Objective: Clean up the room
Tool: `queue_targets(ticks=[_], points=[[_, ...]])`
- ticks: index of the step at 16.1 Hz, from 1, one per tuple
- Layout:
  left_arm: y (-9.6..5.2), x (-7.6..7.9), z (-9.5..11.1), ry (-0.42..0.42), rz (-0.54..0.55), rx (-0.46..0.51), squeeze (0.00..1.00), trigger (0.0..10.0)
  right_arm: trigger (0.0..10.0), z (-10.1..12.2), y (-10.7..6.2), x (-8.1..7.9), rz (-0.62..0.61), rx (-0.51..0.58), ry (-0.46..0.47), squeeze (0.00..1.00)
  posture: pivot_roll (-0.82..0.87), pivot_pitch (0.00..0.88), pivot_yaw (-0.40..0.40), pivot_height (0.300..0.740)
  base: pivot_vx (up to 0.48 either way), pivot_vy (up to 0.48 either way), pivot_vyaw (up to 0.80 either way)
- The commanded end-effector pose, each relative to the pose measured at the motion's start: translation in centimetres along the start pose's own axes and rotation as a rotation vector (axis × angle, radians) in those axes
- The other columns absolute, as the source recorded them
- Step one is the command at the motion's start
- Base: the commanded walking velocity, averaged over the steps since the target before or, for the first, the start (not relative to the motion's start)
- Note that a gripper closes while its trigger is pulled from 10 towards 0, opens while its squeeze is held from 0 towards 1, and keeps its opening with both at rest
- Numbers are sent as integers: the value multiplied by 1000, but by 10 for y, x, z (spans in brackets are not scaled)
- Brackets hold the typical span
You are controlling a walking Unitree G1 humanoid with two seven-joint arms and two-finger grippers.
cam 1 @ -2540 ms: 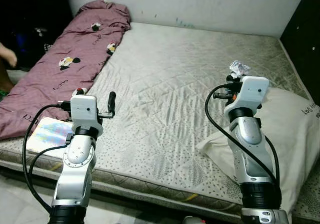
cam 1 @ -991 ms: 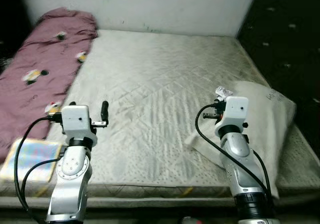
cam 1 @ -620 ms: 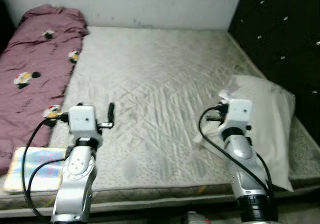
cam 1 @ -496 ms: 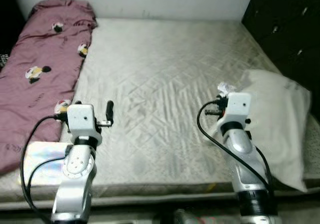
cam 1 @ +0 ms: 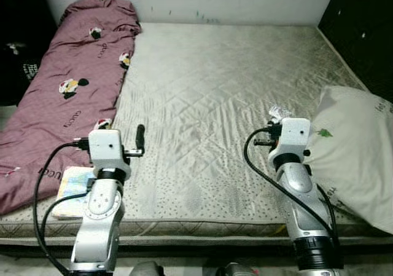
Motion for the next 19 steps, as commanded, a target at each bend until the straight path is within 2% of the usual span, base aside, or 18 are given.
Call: queue_targets(ticks=[1, 5, 7, 9, 14, 15, 18, 19], points=[[0, 0, 4, -1, -4, 19, 0, 10000, 10000, 5, 0, 3, -7, 19, 7, 0, -5, 32, -4, 740, 0, 480, 0], [1, -1, 5, -1, -3, 24, 0, 10000, 10000, 6, 2, -1, 8, 22, 12, 0, -2, 32, -5, 740, 0, 480, 0], [0, 2, 6, -57, -20, 20, 0, 10000, 10000, 5, 2, -2, 12, 20, 13, 0, -2, 30, -7, 740, 0, 480, 0], [0, 5, 6, -45, -40, 22, 0, 10000, 10000, 5, 2, -3, 17, 19, 12, 0, -2, 30, -7, 740, 0, 480, 0], [-2, 13, 5, -80, -78, 17, 0, 10000, 10000, 6, 4, -9, 40, 21, 4, 0, -8, 31, -7, 740, 0, 480, 0], [1, 13, 7, -89, -80, 18, 0, 10000, 10000, 5, 5, -11, 42, 18, 4, 0, -10, 56, -5, 740, 0, 480, 0], [2, 12, 8, -95, -77, 22, 0, 10000, 10000, 5, 5, -14, 59, 20, 27, 0, -8, 44, -4, 740, 0, 480, 0], [2, 12, 8, -91, -76, 22, 0, 10000, 10000, 6, 6, -17, 72, 23, 7, 0, -9, 46, -3, 740, 0, 480, 0]])
Point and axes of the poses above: a point about 5 cm out from each wrist's last joint towards the gripper, its own y axis pointing out of the wrist towards the gripper, its own z axis along the axis of the wrist's last joint, x = y × z, the point moved 5 cm from there along y, pointing out of the wrist towards the gripper, and after that the axes turned 10 degrees about y, right-handed, at the moved point
